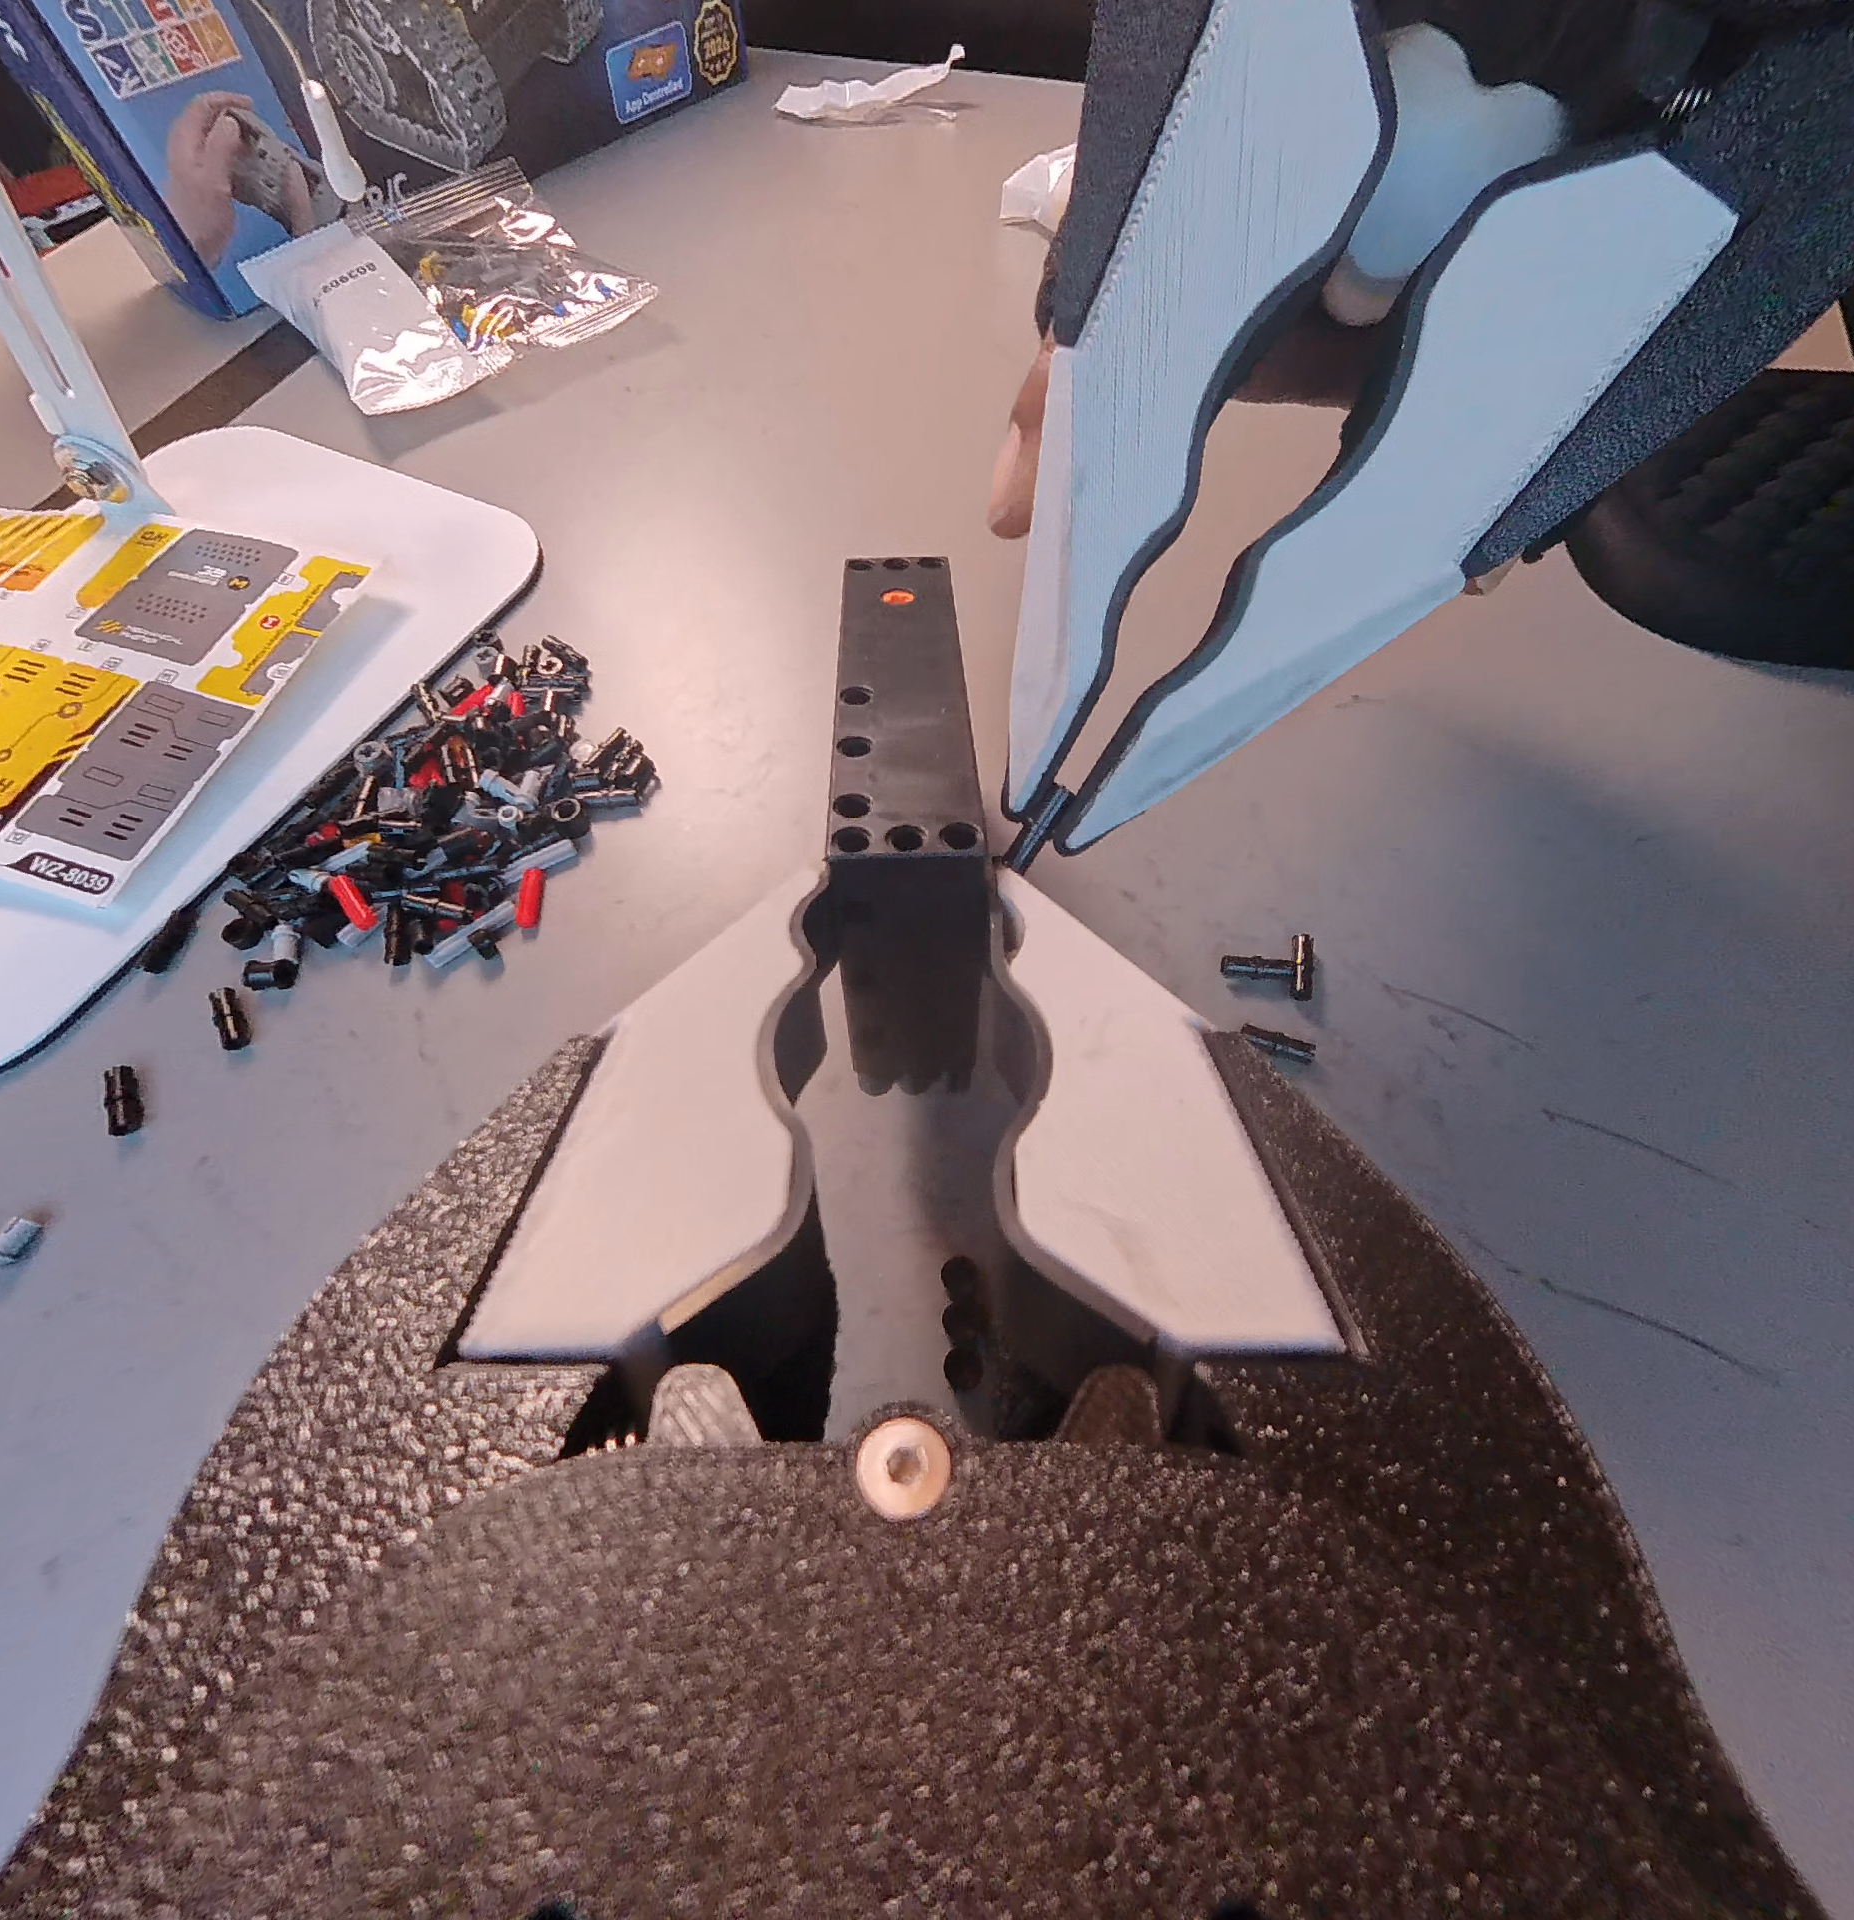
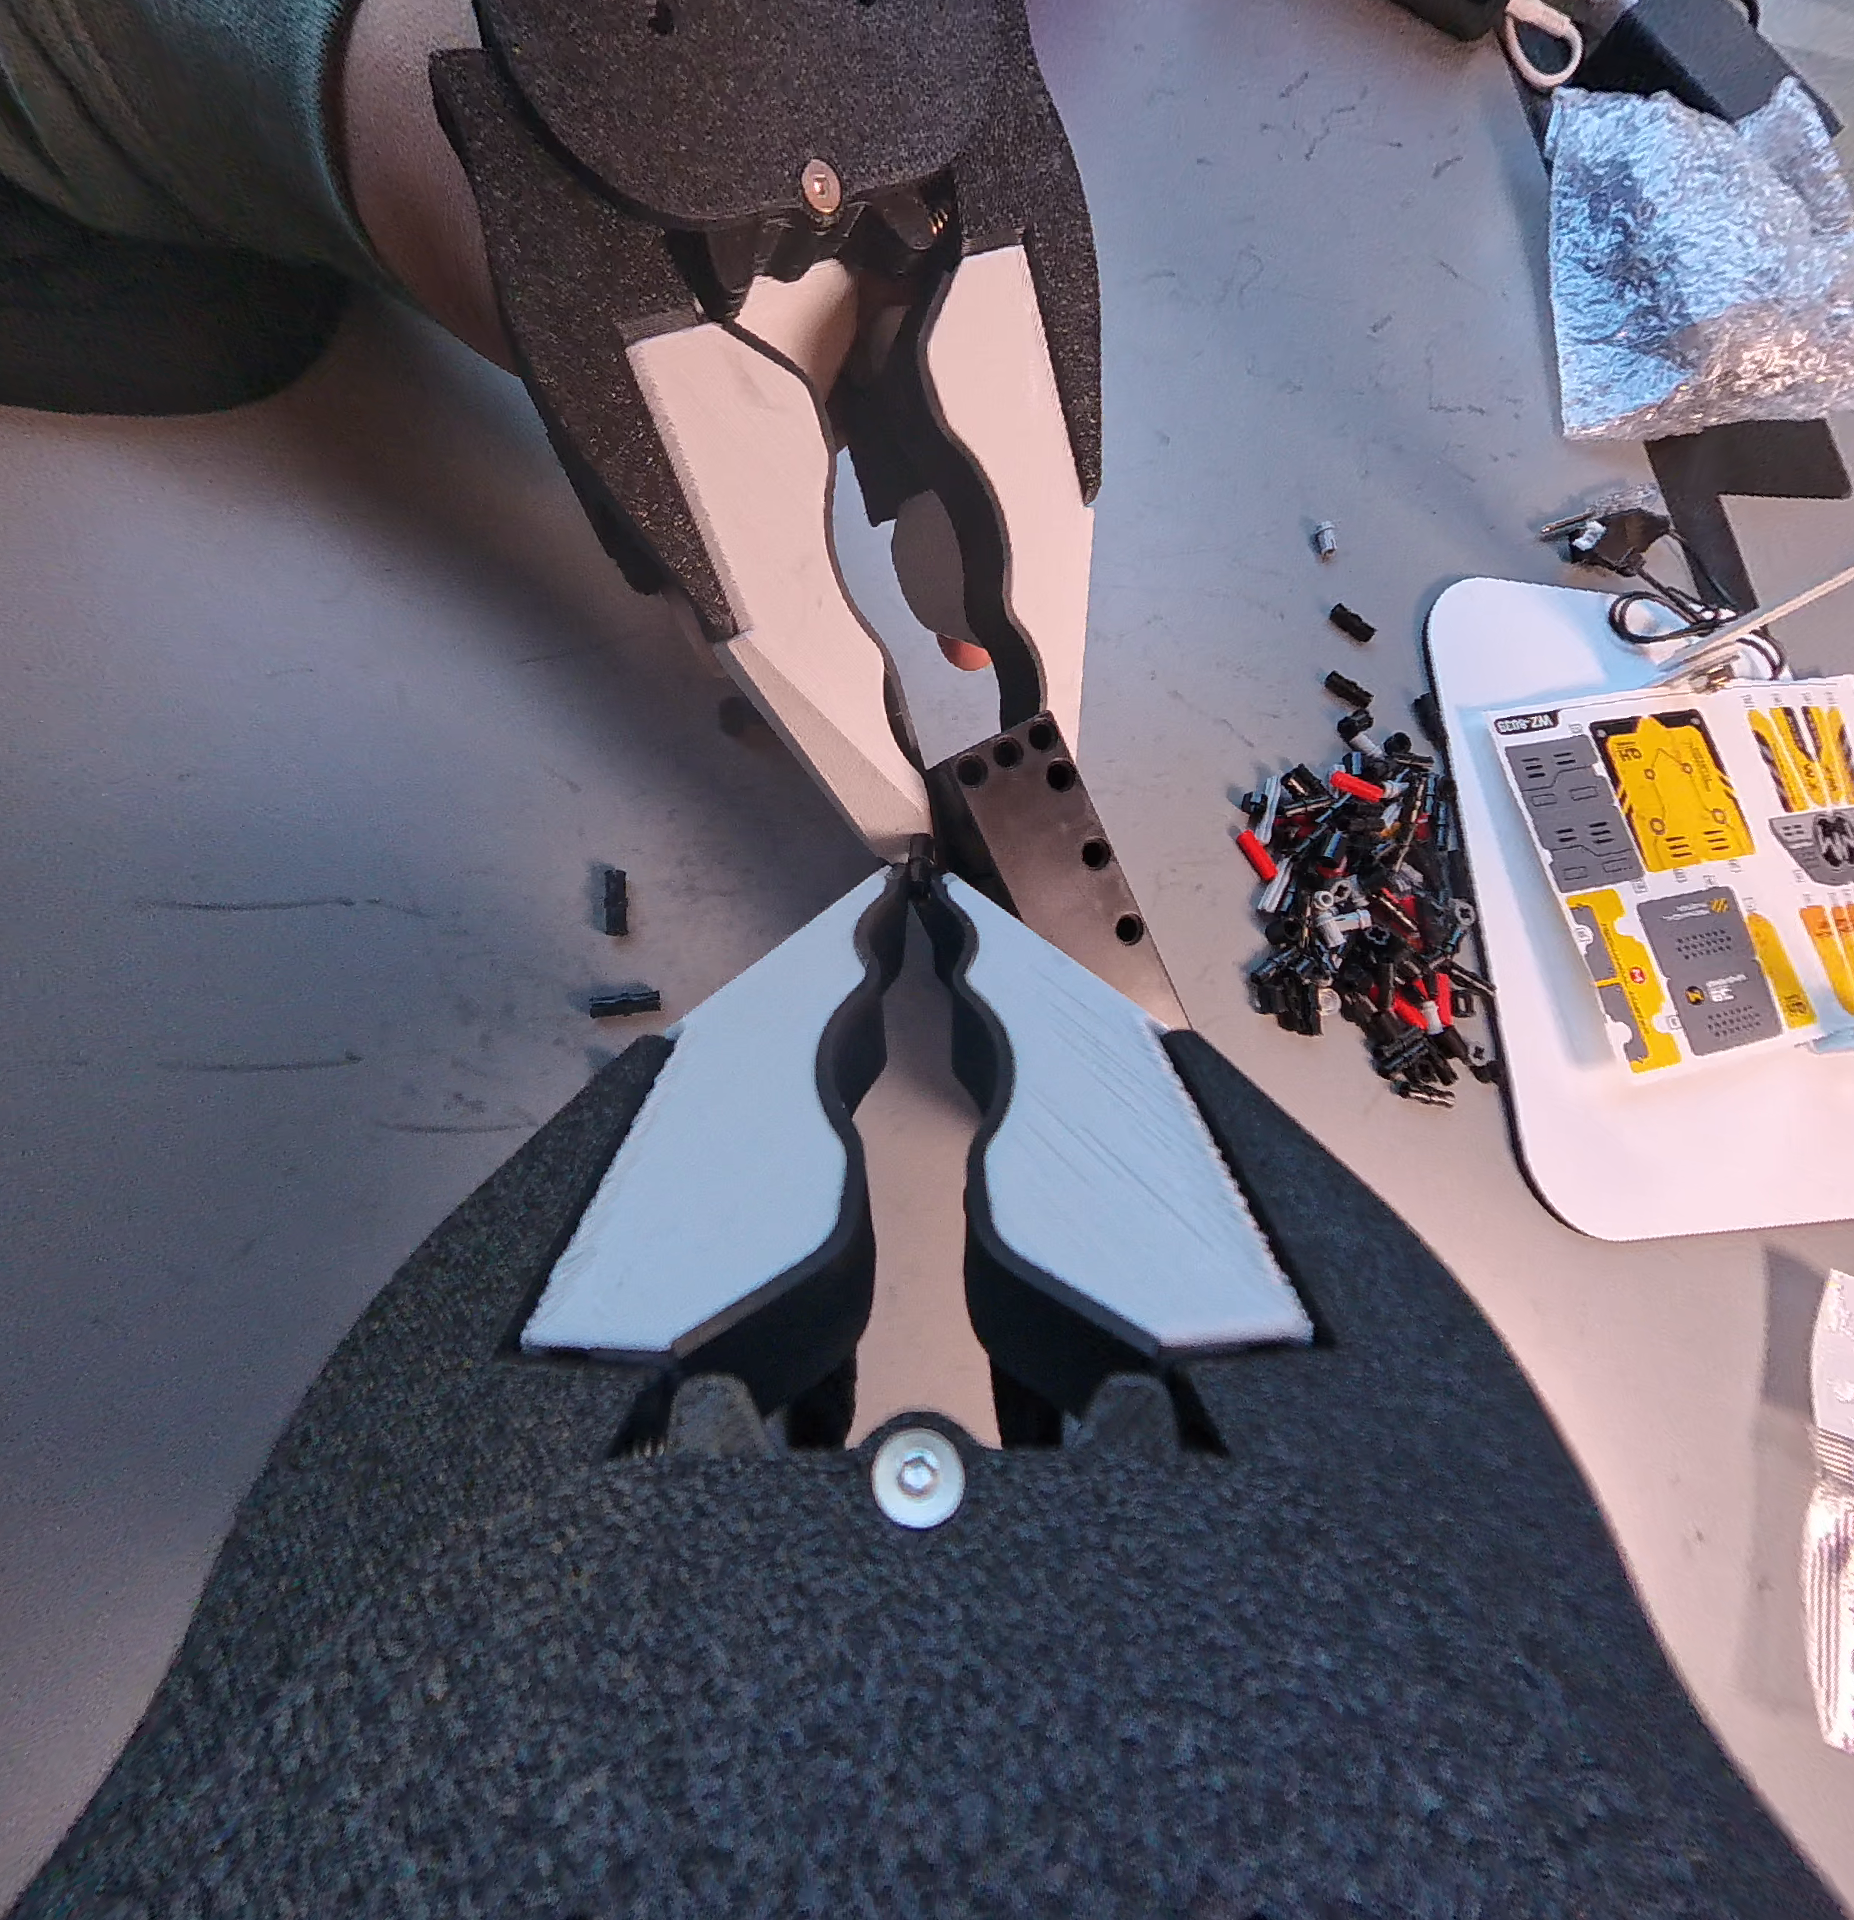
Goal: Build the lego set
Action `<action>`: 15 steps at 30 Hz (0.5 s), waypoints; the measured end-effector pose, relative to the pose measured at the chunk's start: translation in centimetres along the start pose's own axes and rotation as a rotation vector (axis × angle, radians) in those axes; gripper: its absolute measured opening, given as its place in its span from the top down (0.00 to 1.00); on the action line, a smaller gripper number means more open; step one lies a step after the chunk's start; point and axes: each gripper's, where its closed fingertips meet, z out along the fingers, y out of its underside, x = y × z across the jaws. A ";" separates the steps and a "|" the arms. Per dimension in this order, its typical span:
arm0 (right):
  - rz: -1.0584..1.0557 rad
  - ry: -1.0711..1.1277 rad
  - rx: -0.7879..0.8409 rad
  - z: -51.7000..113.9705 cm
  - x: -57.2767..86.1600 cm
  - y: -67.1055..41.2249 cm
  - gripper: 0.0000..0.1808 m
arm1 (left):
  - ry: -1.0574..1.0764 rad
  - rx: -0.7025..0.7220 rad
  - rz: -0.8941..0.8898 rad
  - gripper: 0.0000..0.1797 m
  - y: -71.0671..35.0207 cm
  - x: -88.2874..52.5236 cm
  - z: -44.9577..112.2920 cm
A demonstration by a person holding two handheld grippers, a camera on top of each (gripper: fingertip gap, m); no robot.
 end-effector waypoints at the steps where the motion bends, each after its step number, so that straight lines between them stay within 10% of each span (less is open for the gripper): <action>1: -0.009 0.001 -0.003 0.0 0.0 0.0 0.99 | -0.003 -0.005 0.004 0.86 0.1 0.0 0.0; 15: -0.070 0.041 0.029 0.6 -0.1 0.1 0.99 | -0.015 -0.021 -0.023 0.85 0.0 -0.2 -0.4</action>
